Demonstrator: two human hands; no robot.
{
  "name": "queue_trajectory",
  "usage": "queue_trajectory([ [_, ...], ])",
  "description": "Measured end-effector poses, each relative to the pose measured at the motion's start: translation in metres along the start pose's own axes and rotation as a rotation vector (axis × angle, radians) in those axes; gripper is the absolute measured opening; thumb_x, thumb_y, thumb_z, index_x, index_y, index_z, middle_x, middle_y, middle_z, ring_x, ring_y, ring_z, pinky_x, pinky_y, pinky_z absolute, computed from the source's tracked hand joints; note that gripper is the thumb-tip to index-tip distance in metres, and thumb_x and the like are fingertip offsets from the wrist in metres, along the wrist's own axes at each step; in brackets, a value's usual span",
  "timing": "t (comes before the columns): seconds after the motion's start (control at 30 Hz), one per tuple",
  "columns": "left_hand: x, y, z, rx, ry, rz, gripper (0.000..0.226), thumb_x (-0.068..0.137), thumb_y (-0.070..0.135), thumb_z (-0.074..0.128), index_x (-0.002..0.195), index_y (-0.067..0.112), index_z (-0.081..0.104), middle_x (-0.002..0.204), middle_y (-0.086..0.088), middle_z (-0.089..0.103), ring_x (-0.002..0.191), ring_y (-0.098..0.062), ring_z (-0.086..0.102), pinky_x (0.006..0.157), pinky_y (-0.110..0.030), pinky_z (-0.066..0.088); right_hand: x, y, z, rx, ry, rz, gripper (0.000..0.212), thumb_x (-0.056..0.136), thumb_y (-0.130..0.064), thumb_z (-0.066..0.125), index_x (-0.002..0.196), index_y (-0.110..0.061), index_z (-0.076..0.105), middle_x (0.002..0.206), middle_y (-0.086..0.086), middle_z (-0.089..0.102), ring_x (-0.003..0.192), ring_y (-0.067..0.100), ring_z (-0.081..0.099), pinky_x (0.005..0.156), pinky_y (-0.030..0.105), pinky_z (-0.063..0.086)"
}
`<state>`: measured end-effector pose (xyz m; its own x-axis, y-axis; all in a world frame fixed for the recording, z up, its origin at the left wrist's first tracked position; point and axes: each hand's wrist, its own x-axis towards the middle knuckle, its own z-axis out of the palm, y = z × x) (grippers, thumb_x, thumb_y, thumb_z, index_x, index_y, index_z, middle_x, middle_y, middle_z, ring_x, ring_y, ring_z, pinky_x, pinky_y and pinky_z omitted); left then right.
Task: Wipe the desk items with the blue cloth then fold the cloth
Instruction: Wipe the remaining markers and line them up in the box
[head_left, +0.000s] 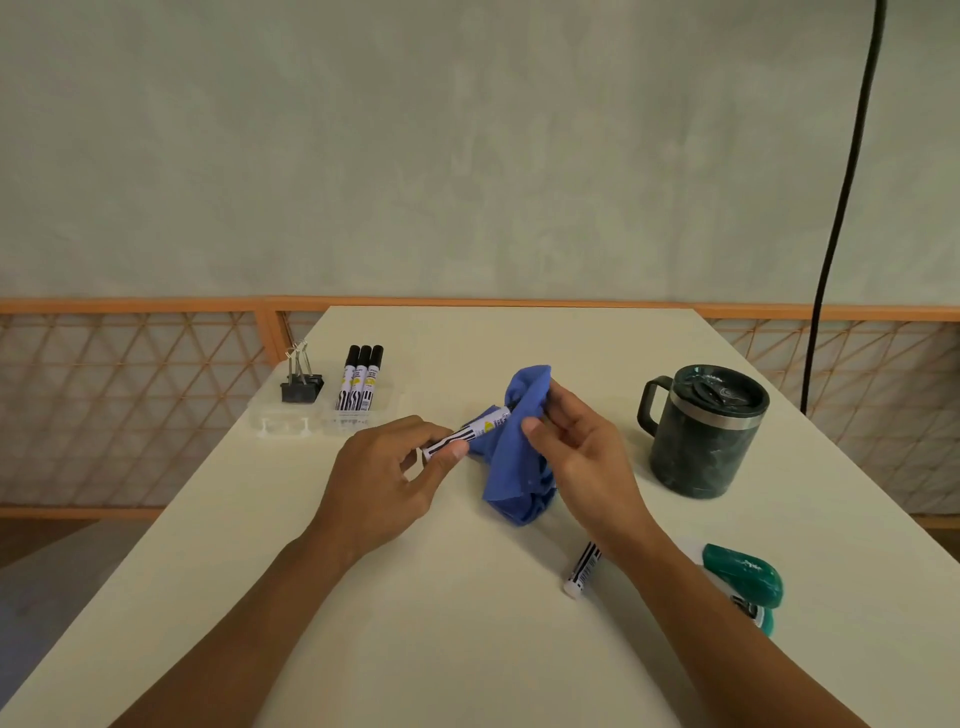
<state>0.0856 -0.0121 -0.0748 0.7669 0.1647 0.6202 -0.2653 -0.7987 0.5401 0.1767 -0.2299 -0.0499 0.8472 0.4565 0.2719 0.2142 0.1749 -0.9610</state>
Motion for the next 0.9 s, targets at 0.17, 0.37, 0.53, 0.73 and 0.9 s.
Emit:
queue_trajectory([
  [0.17, 0.000, 0.001, 0.000, 0.031, -0.025, 0.044, 0.020, 0.104, 0.047, 0.064, 0.108, 0.034, 0.079, 0.084, 0.010, 0.064, 0.070, -0.019, 0.059, 0.059, -0.036, 0.051, 0.001, 0.004, 0.001, -0.039, 0.151, 0.000, 0.031, 0.097, -0.016, 0.077, 0.128, -0.016, 0.073, 0.116, -0.008, 0.080, 0.110, 0.011, 0.076, 0.097, 0.033, 0.062],
  [0.37, 0.001, 0.004, -0.004, 0.113, -0.018, 0.096, 0.018, 0.103, 0.040, 0.067, 0.113, 0.034, 0.080, 0.083, 0.018, 0.059, 0.066, -0.002, 0.049, 0.060, -0.016, 0.033, 0.007, 0.006, -0.002, -0.188, 0.241, -0.017, 0.015, 0.100, -0.012, 0.072, 0.109, -0.023, 0.077, 0.100, -0.015, 0.081, 0.098, 0.005, 0.077, 0.091, 0.035, 0.063],
  [0.53, 0.002, 0.008, 0.000, 0.151, 0.034, 0.155, 0.019, 0.103, 0.038, 0.069, 0.115, 0.030, 0.082, 0.085, 0.018, 0.062, 0.075, 0.004, 0.052, 0.064, -0.017, 0.039, 0.007, 0.004, -0.005, -0.219, 0.281, -0.041, 0.023, 0.107, -0.014, 0.061, 0.102, -0.030, 0.077, 0.090, -0.013, 0.079, 0.085, 0.011, 0.072, 0.079, 0.033, 0.057],
  [0.73, 0.002, 0.006, -0.001, 0.244, 0.140, 0.207, 0.020, 0.103, 0.039, 0.070, 0.115, 0.029, 0.083, 0.085, 0.014, 0.065, 0.076, -0.011, 0.060, 0.059, -0.032, 0.049, 0.008, 0.005, -0.001, -0.054, 0.281, 0.011, 0.013, 0.106, -0.023, 0.066, 0.111, -0.030, 0.075, 0.101, -0.016, 0.081, 0.096, 0.001, 0.075, 0.084, 0.022, 0.059],
  [0.9, 0.001, -0.002, -0.003, 0.303, 0.141, 0.263, 0.024, 0.101, 0.037, 0.075, 0.122, 0.029, 0.082, 0.094, 0.011, 0.069, 0.080, -0.014, 0.062, 0.059, -0.036, 0.051, 0.005, 0.007, 0.003, -0.048, 0.196, 0.017, 0.023, 0.097, -0.033, 0.078, 0.116, -0.020, 0.077, 0.104, -0.007, 0.082, 0.099, 0.011, 0.078, 0.086, 0.027, 0.063],
])
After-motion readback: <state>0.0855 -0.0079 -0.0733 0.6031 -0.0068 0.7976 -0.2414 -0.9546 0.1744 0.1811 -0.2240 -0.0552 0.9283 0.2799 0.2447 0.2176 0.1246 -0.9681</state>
